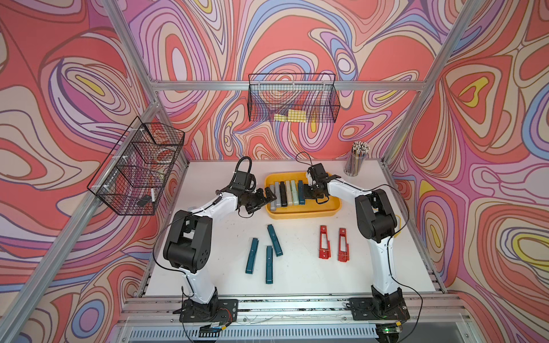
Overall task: Put the pruning pliers into the storage box
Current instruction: Place the pruning pliers in the storage box.
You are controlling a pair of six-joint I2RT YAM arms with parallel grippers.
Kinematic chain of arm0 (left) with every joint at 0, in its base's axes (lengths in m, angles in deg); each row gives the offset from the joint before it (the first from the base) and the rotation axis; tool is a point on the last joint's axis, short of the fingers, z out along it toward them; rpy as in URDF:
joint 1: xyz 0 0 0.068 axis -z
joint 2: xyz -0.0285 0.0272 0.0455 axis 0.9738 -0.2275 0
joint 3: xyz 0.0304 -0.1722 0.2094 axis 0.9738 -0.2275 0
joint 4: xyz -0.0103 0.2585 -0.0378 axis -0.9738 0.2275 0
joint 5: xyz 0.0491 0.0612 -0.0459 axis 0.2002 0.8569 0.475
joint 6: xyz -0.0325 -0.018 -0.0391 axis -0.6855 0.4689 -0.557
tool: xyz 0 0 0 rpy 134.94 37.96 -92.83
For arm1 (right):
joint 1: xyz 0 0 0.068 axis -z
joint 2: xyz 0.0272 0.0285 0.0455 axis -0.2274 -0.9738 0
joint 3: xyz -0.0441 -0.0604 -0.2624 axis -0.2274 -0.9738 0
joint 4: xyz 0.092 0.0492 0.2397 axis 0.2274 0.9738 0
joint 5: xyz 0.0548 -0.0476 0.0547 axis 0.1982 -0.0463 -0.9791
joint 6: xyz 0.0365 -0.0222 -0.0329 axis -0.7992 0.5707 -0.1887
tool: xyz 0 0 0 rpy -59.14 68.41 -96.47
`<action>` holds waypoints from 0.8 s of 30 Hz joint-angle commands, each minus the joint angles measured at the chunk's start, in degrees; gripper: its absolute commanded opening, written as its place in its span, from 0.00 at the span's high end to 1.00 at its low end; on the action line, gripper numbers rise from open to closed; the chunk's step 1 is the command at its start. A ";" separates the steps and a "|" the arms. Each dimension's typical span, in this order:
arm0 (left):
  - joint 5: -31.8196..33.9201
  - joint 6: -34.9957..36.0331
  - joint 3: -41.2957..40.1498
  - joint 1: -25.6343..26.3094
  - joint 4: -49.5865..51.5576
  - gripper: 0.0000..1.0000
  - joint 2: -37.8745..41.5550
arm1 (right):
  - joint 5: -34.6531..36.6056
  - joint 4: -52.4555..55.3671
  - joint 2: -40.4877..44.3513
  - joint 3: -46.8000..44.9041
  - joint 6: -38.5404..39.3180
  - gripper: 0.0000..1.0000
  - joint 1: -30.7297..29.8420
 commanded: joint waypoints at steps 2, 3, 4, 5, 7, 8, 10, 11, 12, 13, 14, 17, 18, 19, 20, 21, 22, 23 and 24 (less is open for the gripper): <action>0.43 0.20 0.24 0.20 0.61 0.01 0.32 | -0.75 -0.39 -1.22 0.98 -0.24 1.00 -0.57; 0.43 0.10 0.24 0.16 0.60 0.01 0.31 | -0.85 -0.39 -1.22 1.07 -0.26 1.00 -0.55; 0.39 0.11 0.24 0.23 0.55 0.01 0.31 | -0.85 -0.38 -1.20 1.18 -0.15 1.00 -0.61; 0.43 0.11 0.24 0.23 0.51 0.01 0.26 | -0.92 -0.31 -1.14 1.29 -0.17 1.00 -0.64; 0.35 0.02 0.32 0.20 0.51 0.01 0.13 | -1.03 -0.30 -1.17 1.38 -0.12 1.00 -0.69; 0.30 -0.06 0.33 0.18 0.51 0.01 0.05 | -1.09 -0.31 -1.13 1.35 -0.16 1.00 -0.75; 0.30 -0.12 0.41 0.23 0.51 0.01 0.07 | -1.35 -0.43 -1.08 1.40 -0.17 1.00 -0.87; 0.39 0.02 0.42 0.22 0.51 0.01 0.17 | -1.43 -0.48 -1.13 1.45 -0.14 1.00 -0.89; 0.58 0.10 0.42 0.15 0.57 0.01 0.13 | -1.50 -0.57 -1.14 1.42 -0.17 1.00 -1.06; 0.61 0.15 0.50 0.19 0.52 0.01 0.22 | -1.58 -0.61 -1.13 1.49 -0.17 1.00 -1.10; 0.74 0.26 0.51 0.16 0.64 0.01 0.30 | -1.68 -0.49 -1.22 1.60 -0.21 1.00 -1.22; 1.50 0.81 0.79 0.22 1.26 0.01 0.39 | -1.79 -0.76 -1.22 1.73 -0.37 1.00 -1.52; 1.62 1.05 0.94 0.22 1.56 0.01 0.39 | -1.80 -0.75 -1.23 1.74 -0.43 1.00 -1.57; 1.79 1.20 1.07 0.18 1.65 0.01 0.39 | -1.78 -0.74 -1.28 1.75 -0.43 1.00 -1.64; 1.84 1.33 1.16 0.21 1.85 0.01 0.33 | -1.80 -0.69 -1.23 1.71 -0.43 1.00 -1.72; 1.92 1.42 1.30 0.19 1.96 0.01 0.40 | -1.82 -0.74 -1.17 1.68 -0.43 1.00 -1.79; 2.05 1.51 1.30 0.20 2.07 0.01 0.40 | -1.77 -0.83 -1.14 1.60 -0.51 1.00 -1.81; 2.14 1.56 1.38 0.15 2.18 0.01 0.39 | -1.93 -0.92 -1.17 1.65 -0.67 1.00 -1.89; 2.32 1.60 1.38 0.23 2.29 0.01 0.46 | -2.27 -1.32 -1.25 1.60 -0.93 1.00 -1.87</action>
